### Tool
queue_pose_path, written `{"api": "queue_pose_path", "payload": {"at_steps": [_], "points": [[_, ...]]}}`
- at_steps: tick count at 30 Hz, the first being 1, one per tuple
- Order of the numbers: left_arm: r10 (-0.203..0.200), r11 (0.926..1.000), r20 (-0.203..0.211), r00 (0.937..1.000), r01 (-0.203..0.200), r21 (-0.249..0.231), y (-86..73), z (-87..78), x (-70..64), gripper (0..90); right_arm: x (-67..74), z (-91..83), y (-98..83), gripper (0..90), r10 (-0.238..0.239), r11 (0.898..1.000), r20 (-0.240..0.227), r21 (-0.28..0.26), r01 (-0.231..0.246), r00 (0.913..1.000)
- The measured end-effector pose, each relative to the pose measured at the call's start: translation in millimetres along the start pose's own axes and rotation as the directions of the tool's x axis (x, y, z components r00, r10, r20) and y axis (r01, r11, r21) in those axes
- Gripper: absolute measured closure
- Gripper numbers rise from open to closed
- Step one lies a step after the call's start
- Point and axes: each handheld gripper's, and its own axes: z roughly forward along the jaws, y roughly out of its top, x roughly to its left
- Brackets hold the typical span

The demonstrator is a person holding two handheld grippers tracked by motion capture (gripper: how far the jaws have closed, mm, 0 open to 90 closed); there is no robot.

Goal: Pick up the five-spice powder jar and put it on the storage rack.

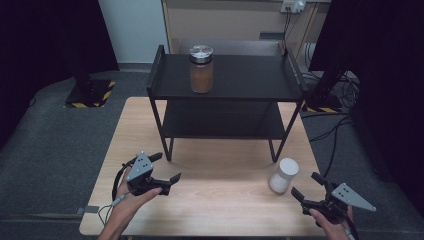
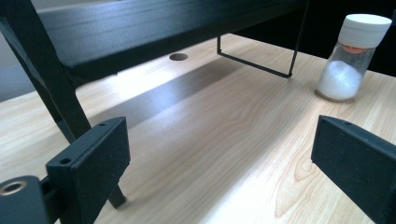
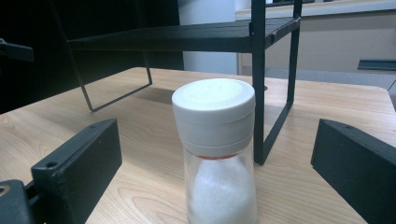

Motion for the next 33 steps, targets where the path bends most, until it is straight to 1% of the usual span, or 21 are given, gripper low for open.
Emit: {"api": "queue_pose_path", "payload": {"at_steps": [3,6,11,13,14,15,16,18,22,27,29,33], "points": [[-0.006,1.0000,0.005,1.0000,0.006,0.004,-7.0,-1.2,-3.3,3.1,0.3,0.2,0.3,2.3,0.000,1.000,-0.001,0.001,0.000,1.0000],[-0.005,1.0000,-0.003,1.0000,0.005,0.008,-12.7,-3.1,-7.3,3.1,0.6,0.6,0.3,2.3,0.000,1.000,-0.002,0.002,0.000,1.0000],[-0.030,0.9995,-0.007,0.9995,0.030,-0.009,-24.1,-7.6,-10.9,3.1,1.9,1.6,0.6,2.3,-0.003,1.000,-0.004,0.003,0.003,1.0000],[-0.051,0.9985,-0.004,0.9987,0.051,-0.020,-29.0,-9.0,-11.7,3.2,2.4,1.9,1.0,2.3,-0.006,1.000,-0.006,0.004,0.006,1.0000],[-0.050,0.9987,0.004,0.9987,0.050,-0.012,-28.7,-8.7,-11.1,3.2,2.6,2.2,1.0,2.3,-0.007,1.000,-0.007,0.004,0.007,1.0000],[-0.035,0.9994,0.000,0.9994,0.035,-0.004,-27.7,-9.1,-12.6,3.1,2.8,2.7,1.1,2.3,-0.008,1.000,-0.008,0.003,0.008,0.9999],[-0.032,0.9995,-0.001,0.9995,0.032,-0.008,-28.3,-9.7,-13.2,3.2,3.1,3.3,1.3,2.3,-0.008,1.000,-0.010,0.005,0.008,0.9999],[-0.053,0.9984,0.002,0.9986,0.053,-0.021,-30.6,-10.9,-12.6,3.2,3.8,4.6,1.4,2.3,-0.012,1.000,-0.013,0.008,0.012,0.9998],[-0.041,0.9990,-0.011,0.9991,0.041,-0.020,-30.9,-13.1,-14.2,3.2,5.1,7.5,1.0,2.3,-0.016,1.000,-0.022,0.017,0.016,0.9996],[-0.046,0.9985,-0.021,0.9987,0.046,-0.032,-33.8,-15.7,-16.1,3.2,6.2,9.0,1.7,2.3,-0.021,1.000,-0.028,0.015,0.021,0.9994],[-0.062,0.9974,-0.016,0.9979,0.062,-0.037,-36.0,-15.8,-14.4,3.2,6.2,8.1,2.2,2.3,-0.020,1.000,-0.024,0.012,0.020,0.9995],[-0.055,0.9982,-0.024,0.9982,0.054,-0.028,-36.8,-15.3,-14.3,3.2,5.7,6.1,2.1,2.3,-0.012,1.000,-0.015,0.004,0.013,0.9998]]}}
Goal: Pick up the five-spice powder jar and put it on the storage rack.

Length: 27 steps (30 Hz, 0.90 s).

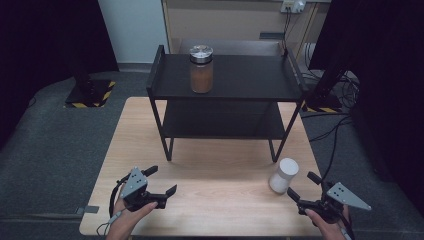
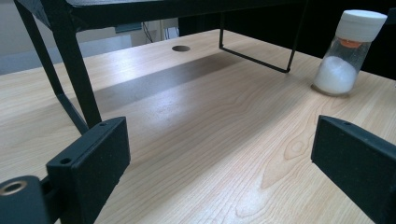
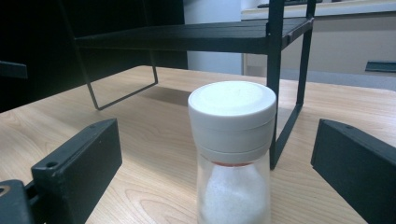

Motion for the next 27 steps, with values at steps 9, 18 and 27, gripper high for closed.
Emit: {"api": "queue_pose_path", "payload": {"at_steps": [9,18,27], "points": [[0.004,0.9999,0.000,1.0000,-0.004,0.011,-0.8,1.8,0.7,3.2,-1.4,0.1,-1.7,2.3,0.006,1.000,0.003,0.004,-0.006,1.0000],[-0.004,0.9999,-0.012,0.9999,0.004,0.011,-1.7,-0.9,3.1,3.2,-2.6,-0.9,-2.4,2.3,0.011,1.000,0.007,0.003,-0.011,0.9999],[0.005,0.9997,-0.010,0.9999,-0.005,0.024,-1.5,0.4,0.5,3.2,-2.3,-0.8,-3.2,2.3,0.018,1.000,0.006,0.002,-0.018,0.9998]]}}
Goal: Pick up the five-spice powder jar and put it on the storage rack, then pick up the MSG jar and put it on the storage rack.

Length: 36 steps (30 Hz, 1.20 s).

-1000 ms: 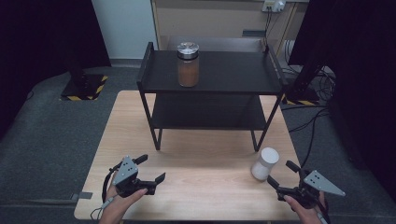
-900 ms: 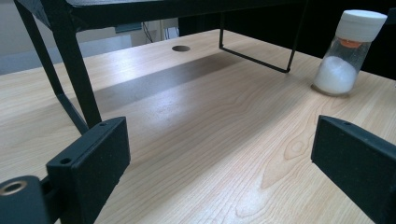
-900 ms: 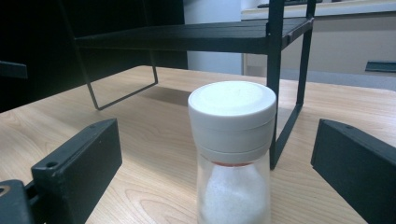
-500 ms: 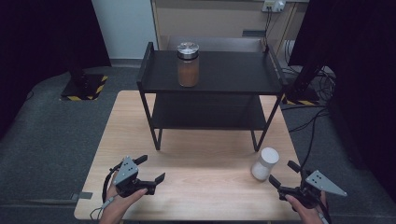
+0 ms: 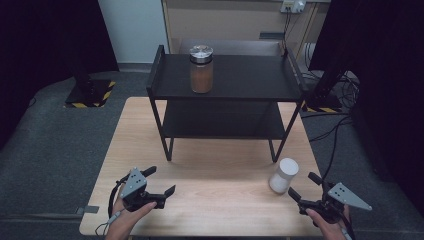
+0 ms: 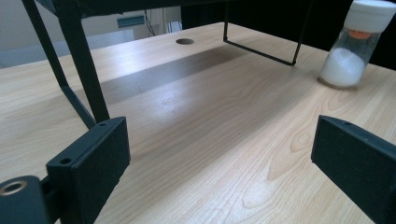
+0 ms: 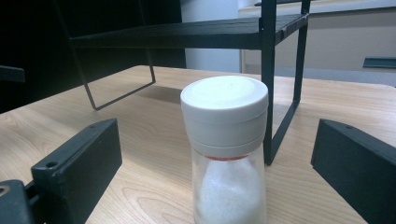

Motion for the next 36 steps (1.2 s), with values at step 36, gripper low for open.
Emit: {"api": "queue_pose_path", "payload": {"at_steps": [36], "points": [[0.012,0.9999,-0.006,0.9999,-0.012,0.002,4.7,-4.1,2.0,3.1,-3.8,19.7,5.6,2.7,-0.032,0.998,0.018,0.048,0.031,0.9993]]}}
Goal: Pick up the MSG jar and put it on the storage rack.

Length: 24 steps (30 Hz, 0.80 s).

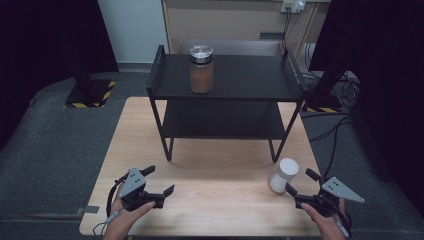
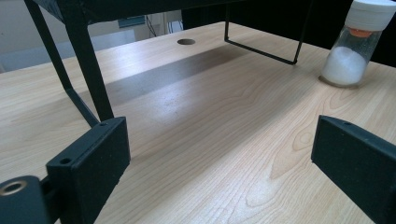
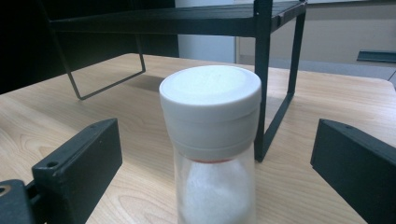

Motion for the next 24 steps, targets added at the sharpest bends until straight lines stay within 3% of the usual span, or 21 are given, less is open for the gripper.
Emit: {"api": "queue_pose_path", "payload": {"at_steps": [8,17,22,24], "points": [[-0.002,1.0000,-0.009,1.0000,0.002,0.003,-0.4,-1.5,0.7,3.1,-1.8,19.5,3.8,7.4,-0.018,1.000,-0.025,0.005,0.019,0.9995],[-0.002,1.0000,-0.012,0.9999,0.002,0.002,-0.3,-4.1,0.9,3.2,-0.2,35.9,3.5,22.0,-0.038,0.999,-0.007,0.010,0.038,0.9992],[-0.004,1.0000,-0.014,0.9999,0.004,0.008,-1.1,-4.8,1.1,3.2,2.0,38.8,0.9,33.2,-0.039,0.999,0.007,-0.003,0.039,0.9992],[-0.004,0.9999,-0.019,0.9998,0.004,0.010,-0.7,-5.5,1.0,3.2,2.2,39.2,0.6,33.9,-0.042,0.999,0.007,-0.003,0.042,0.9991]]}}
